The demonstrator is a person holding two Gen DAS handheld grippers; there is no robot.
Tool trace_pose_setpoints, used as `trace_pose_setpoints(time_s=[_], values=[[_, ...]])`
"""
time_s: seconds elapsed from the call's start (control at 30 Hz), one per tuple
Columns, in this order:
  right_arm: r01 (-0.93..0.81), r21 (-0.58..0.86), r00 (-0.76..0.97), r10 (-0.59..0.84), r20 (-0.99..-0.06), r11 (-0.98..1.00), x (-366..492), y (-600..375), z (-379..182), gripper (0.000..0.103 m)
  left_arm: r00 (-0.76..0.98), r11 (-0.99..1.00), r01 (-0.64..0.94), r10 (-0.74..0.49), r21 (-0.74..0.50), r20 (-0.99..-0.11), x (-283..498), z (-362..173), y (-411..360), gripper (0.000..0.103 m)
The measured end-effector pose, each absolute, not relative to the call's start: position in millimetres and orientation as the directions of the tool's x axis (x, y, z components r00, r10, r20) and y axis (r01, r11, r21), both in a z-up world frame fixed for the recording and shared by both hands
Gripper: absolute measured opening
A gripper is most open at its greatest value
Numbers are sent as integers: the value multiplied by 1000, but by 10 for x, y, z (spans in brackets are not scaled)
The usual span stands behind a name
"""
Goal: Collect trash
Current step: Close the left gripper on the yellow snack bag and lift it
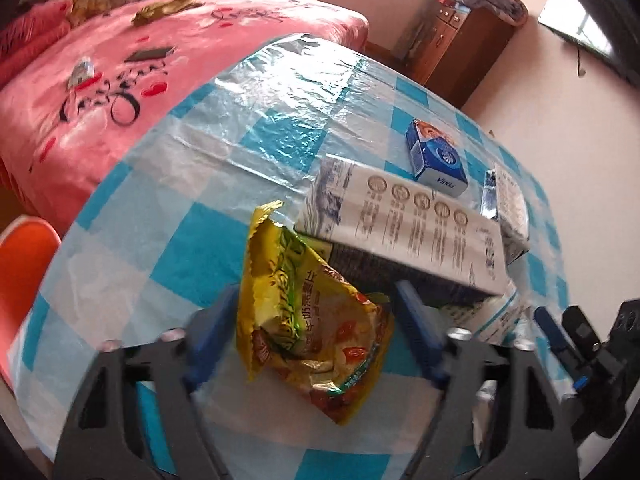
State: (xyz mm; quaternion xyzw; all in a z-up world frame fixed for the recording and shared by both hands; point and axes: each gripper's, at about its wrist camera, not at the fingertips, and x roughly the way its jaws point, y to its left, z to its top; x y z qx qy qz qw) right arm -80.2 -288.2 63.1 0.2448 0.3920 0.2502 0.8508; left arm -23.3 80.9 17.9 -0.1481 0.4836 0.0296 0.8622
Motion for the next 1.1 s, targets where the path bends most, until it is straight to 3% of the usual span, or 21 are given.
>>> trace_pose_setpoints(time_s=[0.57, 1.1], values=[[-246, 647, 546, 655, -522, 721, -728, -2916, 587, 97, 509, 958, -161, -126, -238, -852, -218, 275, 879, 43], [-233, 604, 566, 612, -553, 762, -707, -2814, 598, 97, 544, 942, -65, -243, -329, -803, -496, 230, 1234, 41]])
